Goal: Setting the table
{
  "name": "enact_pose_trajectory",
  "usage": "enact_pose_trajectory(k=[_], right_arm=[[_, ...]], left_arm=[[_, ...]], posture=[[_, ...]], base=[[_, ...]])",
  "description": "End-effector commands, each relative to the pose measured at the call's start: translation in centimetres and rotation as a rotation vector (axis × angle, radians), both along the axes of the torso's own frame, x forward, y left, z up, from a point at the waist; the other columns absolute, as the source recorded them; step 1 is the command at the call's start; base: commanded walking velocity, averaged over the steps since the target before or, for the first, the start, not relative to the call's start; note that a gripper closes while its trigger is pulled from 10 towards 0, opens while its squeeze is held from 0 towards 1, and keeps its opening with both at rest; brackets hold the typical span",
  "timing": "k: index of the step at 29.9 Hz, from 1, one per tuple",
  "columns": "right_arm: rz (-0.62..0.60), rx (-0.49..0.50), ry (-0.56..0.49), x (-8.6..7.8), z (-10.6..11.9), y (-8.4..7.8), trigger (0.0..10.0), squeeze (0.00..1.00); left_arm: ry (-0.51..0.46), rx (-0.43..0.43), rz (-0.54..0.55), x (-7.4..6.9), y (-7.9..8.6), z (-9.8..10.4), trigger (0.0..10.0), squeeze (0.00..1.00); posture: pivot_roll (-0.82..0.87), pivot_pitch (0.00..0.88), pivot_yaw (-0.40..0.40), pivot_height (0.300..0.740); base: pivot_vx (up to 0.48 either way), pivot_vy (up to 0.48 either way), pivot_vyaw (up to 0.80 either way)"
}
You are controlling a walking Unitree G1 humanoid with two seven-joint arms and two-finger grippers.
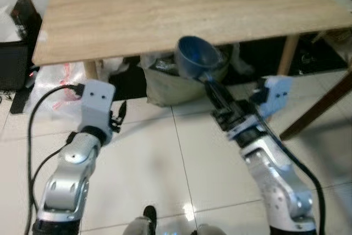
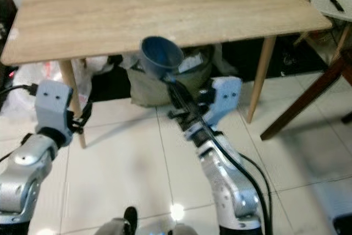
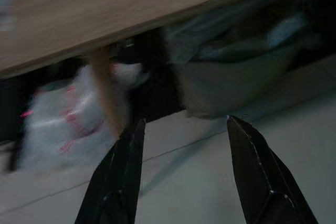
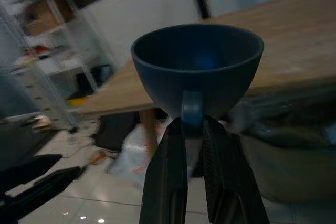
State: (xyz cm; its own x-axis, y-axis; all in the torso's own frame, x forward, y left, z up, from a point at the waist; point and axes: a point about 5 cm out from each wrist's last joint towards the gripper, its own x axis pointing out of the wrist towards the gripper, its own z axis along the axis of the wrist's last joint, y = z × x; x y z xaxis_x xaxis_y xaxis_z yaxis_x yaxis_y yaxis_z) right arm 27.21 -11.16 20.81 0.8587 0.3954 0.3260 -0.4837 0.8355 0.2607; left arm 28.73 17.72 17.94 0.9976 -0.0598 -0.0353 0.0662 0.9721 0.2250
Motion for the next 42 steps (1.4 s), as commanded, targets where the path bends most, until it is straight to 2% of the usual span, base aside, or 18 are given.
enact_pose_trajectory(k=[1, 7, 9, 11, 13, 32, 35, 42], right_arm=[[0.006, 0.002, 0.004, -0.1, -0.2, 0.0, 10.0, 0.0], [-0.025, -0.001, -0.007, 0.2, 0.2, -0.2, 10.0, 0.0], [-0.052, 0.01, -0.01, 0.5, 0.4, -0.4, 10.0, 0.0], [-0.058, 0.014, -0.013, 0.5, 0.5, -0.5, 10.0, 0.0], [-0.061, 0.015, -0.022, 0.5, 0.7, -0.5, 10.0, 0.0], [-0.015, 0.006, -0.057, 0.5, 1.3, 0.3, 10.0, 0.0], [0.032, 0.0, -0.06, 0.4, 1.2, 0.9, 10.0, 0.0], [0.058, -0.001, -0.059, 0.4, 1.1, 1.2, 10.0, 0.0]], left_arm=[[0.022, 0.007, 0.026, -0.1, 0.3, -0.6, 10.0, 0.12], [-0.007, -0.015, 0.051, 0.4, 0.4, 0.0, 10.0, 0.15], [-0.027, -0.012, 0.075, 0.9, 0.5, 0.3, 10.0, 0.23], [-0.029, -0.007, 0.09, 1.0, 0.6, 0.4, 10.0, 0.23], [-0.034, -0.015, 0.105, 1.4, 0.7, 0.6, 10.0, 0.31], [-0.055, -0.014, 0.11, 1.8, 0.7, 1.0, 10.0, 0.33], [-0.059, -0.008, 0.114, 1.8, 0.6, 1.0, 10.0, 0.33], [-0.062, -0.005, 0.116, 1.7, 0.7, 1.0, 10.0, 0.33]], posture=[[-0.1, 0.098, 0.046, 0.74], [-0.1, 0.098, 0.046, 0.74], [-0.1, 0.098, 0.046, 0.74], [-0.1, 0.098, 0.046, 0.74], [-0.1, 0.099, 0.047, 0.74], [-0.09, 0.101, 0.047, 0.74], [-0.09, 0.1, 0.049, 0.74], [-0.08, 0.099, 0.047, 0.74]], base=[[0.0, 0.0, 0.76], [0.0, 0.0, 0.49], [0.227, 0.0, 0.0], [0.454, 0.0, 0.0], [0.456, 0.0, 0.0], [0.455, 0.0, 0.0], [0.458, 0.0, 0.0], [0.458, 0.0, 0.0]])
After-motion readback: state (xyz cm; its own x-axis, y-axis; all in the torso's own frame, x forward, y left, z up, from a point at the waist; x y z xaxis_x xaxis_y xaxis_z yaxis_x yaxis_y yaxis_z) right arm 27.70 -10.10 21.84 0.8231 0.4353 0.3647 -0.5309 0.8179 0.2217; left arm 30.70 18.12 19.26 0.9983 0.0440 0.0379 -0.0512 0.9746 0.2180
